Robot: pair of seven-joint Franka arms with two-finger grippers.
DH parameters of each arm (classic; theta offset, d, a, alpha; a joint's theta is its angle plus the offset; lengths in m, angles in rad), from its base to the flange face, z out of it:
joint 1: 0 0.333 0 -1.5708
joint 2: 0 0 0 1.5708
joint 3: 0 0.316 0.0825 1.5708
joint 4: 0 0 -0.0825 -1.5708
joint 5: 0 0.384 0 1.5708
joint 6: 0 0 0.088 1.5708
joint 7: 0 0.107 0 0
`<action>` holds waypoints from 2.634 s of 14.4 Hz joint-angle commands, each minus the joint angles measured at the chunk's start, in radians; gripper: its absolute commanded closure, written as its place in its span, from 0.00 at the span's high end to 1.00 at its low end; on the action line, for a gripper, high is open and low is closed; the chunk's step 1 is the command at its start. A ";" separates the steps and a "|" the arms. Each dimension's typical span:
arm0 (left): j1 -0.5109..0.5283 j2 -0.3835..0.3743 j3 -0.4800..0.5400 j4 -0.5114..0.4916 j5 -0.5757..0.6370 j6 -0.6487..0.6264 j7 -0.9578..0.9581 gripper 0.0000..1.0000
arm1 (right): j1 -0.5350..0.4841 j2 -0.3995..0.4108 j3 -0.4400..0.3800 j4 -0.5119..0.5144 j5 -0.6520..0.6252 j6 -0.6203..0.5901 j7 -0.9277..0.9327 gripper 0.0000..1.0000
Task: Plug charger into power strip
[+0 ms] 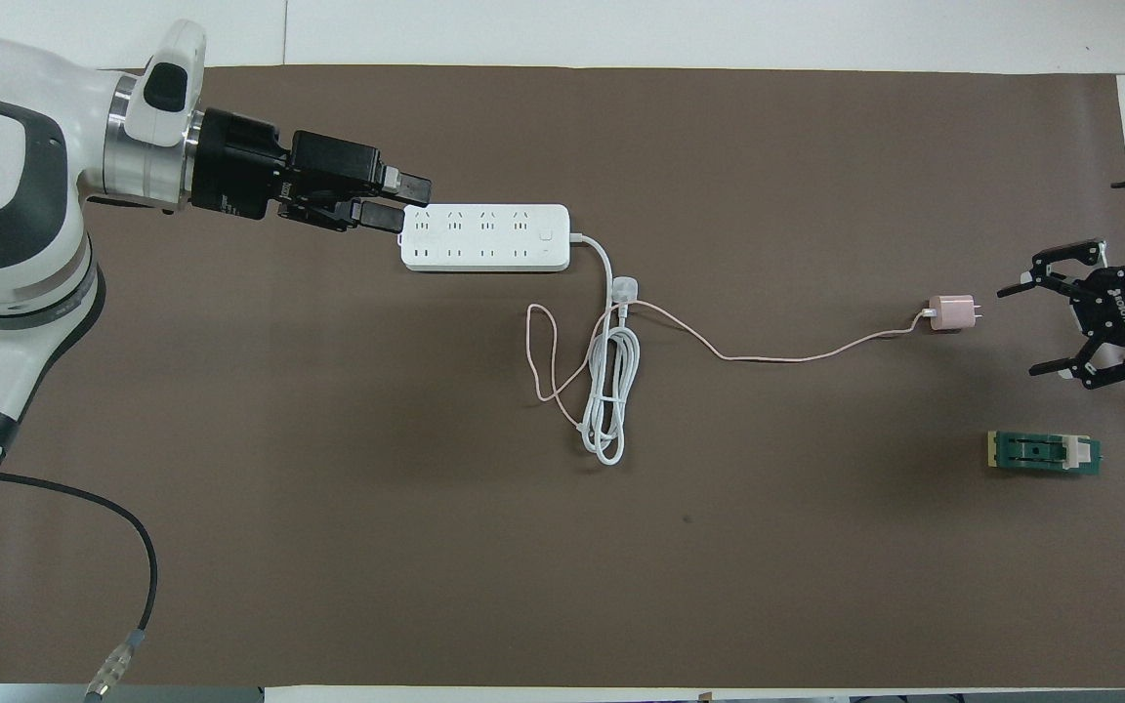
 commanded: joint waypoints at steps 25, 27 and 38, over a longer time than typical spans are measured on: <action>-0.121 0.072 0.003 -0.361 -0.592 0.104 0.350 1.00 | -0.018 0.304 -0.019 0.109 0.224 0.096 -0.028 0.00; -0.132 0.075 0.003 -0.361 -0.599 0.100 0.353 1.00 | -0.017 0.294 -0.015 0.115 0.224 0.083 -0.016 0.00; -0.149 0.084 0.004 -0.361 -0.612 0.092 0.402 1.00 | 0.299 0.169 -0.010 0.222 0.388 0.031 0.380 0.00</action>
